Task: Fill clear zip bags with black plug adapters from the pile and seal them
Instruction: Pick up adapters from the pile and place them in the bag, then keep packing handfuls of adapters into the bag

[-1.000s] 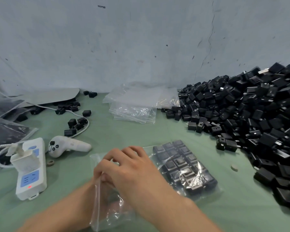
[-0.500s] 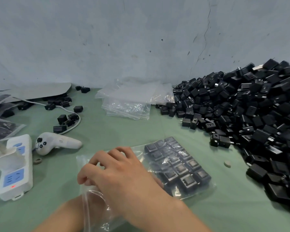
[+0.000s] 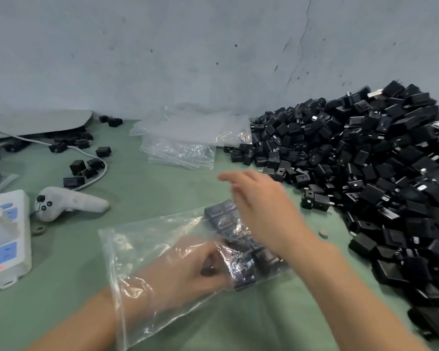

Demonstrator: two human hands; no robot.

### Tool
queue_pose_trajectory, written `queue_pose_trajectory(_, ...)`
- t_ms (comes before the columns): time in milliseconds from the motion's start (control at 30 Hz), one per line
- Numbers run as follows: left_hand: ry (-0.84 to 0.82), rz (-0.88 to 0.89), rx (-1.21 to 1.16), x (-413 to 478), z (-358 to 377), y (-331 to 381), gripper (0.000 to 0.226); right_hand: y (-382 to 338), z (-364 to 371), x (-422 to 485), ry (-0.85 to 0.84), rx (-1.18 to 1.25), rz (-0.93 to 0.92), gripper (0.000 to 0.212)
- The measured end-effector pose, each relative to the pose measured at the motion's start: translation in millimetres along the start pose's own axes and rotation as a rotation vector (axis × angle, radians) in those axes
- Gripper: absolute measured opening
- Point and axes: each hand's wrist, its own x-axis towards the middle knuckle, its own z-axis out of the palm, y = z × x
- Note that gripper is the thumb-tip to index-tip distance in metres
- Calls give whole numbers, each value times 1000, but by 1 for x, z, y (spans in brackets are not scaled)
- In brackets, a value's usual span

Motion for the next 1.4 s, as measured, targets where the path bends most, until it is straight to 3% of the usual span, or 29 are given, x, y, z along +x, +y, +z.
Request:
queue_pose_trajectory(167,77,6,129,6,5,-2,31,55,-6,-15,-27,71,249,35)
queue_pose_trajectory(333,151,28,199,15,11,3,42,53,7,-19,-118,55,169,40)
queue_pose_trajectory(433,159,40,188,14,9,6,35,46,17,-19,-238,-51,105,51)
queue_pose_trajectory(633,76,-136,-313,9,-22,-20,4,42,37,-22,-314,-109,94,53)
queue_pose_trajectory(767,203,-371,-677,-13,-76,-64,49,37,43,-22,-275,-104,154,50)
queue_pose_trajectory(867,362,-613,-969,-26,-100,-90,34,26,48,-24,-238,-96,226,49)
queue_pose_trajectory(967,480,-711,-1155,-31,-106,-95,34,16,50,-26,-249,-92,278,52)
queue_pose_trajectory(1033,570,-722,-1033,-28,-106,-91,27,13,44,-24,-281,-42,298,57)
queue_pose_trajectory(1100,704,-722,-728,-23,-104,-84,20,16,33,-21,-246,43,335,58)
queue_pose_trajectory(1200,818,-528,-279,-18,-101,-57,19,28,16,-22,-147,84,399,53)
queue_pose_trajectory(1300,706,-270,-152,-1,-82,-14,21,45,1,-30,-146,98,509,47)
queue_pose_trajectory(1400,496,-122,-85,30,-44,21,31,64,-13,-34,-134,130,614,44)
